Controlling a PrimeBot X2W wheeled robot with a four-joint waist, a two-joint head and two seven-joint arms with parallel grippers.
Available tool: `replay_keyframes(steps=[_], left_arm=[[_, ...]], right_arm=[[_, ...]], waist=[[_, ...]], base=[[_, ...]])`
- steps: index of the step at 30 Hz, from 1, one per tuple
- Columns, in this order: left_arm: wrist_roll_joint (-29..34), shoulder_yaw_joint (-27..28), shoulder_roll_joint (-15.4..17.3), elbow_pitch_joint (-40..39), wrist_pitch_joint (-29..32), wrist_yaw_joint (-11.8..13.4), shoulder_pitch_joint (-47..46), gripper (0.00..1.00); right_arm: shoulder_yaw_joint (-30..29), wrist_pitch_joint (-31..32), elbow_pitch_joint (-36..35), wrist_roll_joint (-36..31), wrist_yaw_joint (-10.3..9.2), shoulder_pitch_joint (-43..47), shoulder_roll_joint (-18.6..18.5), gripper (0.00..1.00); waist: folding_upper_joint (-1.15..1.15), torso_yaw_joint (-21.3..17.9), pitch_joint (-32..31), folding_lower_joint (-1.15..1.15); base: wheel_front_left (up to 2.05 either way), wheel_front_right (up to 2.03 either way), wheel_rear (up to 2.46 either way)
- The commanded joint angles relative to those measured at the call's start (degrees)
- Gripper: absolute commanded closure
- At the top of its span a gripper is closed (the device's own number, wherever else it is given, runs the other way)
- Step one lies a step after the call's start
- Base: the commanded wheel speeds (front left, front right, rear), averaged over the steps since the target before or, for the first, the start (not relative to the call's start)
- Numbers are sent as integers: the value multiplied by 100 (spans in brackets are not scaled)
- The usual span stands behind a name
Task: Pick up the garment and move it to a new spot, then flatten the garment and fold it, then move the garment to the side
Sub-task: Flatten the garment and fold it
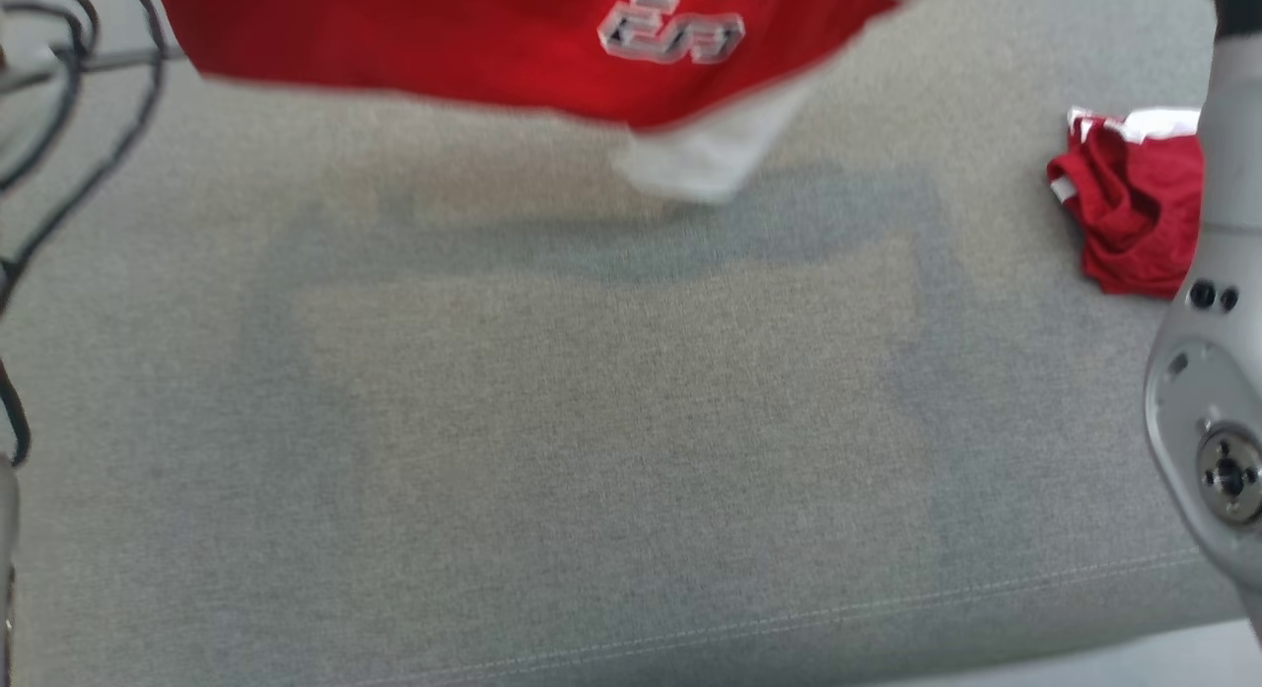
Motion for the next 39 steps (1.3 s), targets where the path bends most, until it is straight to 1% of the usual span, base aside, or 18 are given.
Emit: replay_keyframes(steps=[1,4,7,9,10,13,15,18,21,23,28,31,35,38,39], left_arm=[[160,6,-13,239,-244,-138,-299,100],[330,129,-155,742,-911,-399,-892,100],[467,158,-244,1232,-1463,-672,-1296,100],[594,102,-229,1588,-1732,-824,-1429,100],[630,112,-231,1913,-1896,-911,-1602,100],[702,163,-208,2218,-2218,-1032,-1918,100],[638,219,-254,2405,-2383,-1173,-1979,100],[700,77,-287,2745,-2254,-1346,-1995,100],[801,-149,-244,3068,-1918,-1502,-1980,100],[835,-262,-205,3236,-1728,-1560,-2003,100],[832,-428,-253,3535,-1300,-1692,-2099,100],[800,-486,-278,3631,-1124,-1832,-2107,100],[729,-504,-269,3702,-1103,-2003,-1886,100],[651,-488,-297,3723,-1045,-2176,-1647,100],[651,-488,-297,3723,-1045,-2176,-1647,100]], right_arm=[[45,-273,262,-103,2,-300,4,100],[188,-922,839,-184,1,-983,-1,100],[341,-1470,1406,-145,2,-1467,-4,100],[468,-1801,1790,-149,1,-1642,3,100],[529,-2070,2146,-154,1,-1833,-3,100],[618,-2390,2568,-163,1,-2098,-9,100],[727,-2497,2815,-51,1,-2146,-1,100],[921,-2489,3142,44,1,-2131,3,100],[1071,-2343,3448,93,1,-2055,-10,100],[1136,-2235,3637,61,1,-2030,-44,100],[1223,-2027,4012,17,1,-2024,-143,100],[1268,-1902,4106,84,1,-1978,-177,100],[1358,-1850,4121,183,1,-1814,-292,100],[1541,-1620,4006,332,1,-1571,-229,100],[1541,-1620,4006,332,1,-1571,-229,100]], waist=[[0,-196,822,-1],[0,-289,1031,-1],[0,-358,1257,-1],[0,-414,1361,-1],[0,-473,1466,-1],[0,-540,1703,-1],[0,-554,1882,-1],[0,-537,2044,-1],[0,-509,2065,-1],[0,-483,2042,-1],[0,-378,1948,-1],[0,-294,1905,-1],[0,-181,1758,-1],[0,-100,1672,-1],[0,-100,1672,-1]], base=[[0,0,0],[0,0,0],[0,0,0],[0,0,0],[0,0,0],[0,0,0],[0,0,0],[0,0,0],[0,0,0],[0,0,0],[0,0,0],[0,0,0],[0,0,0],[0,0,0],[0,0,0]])
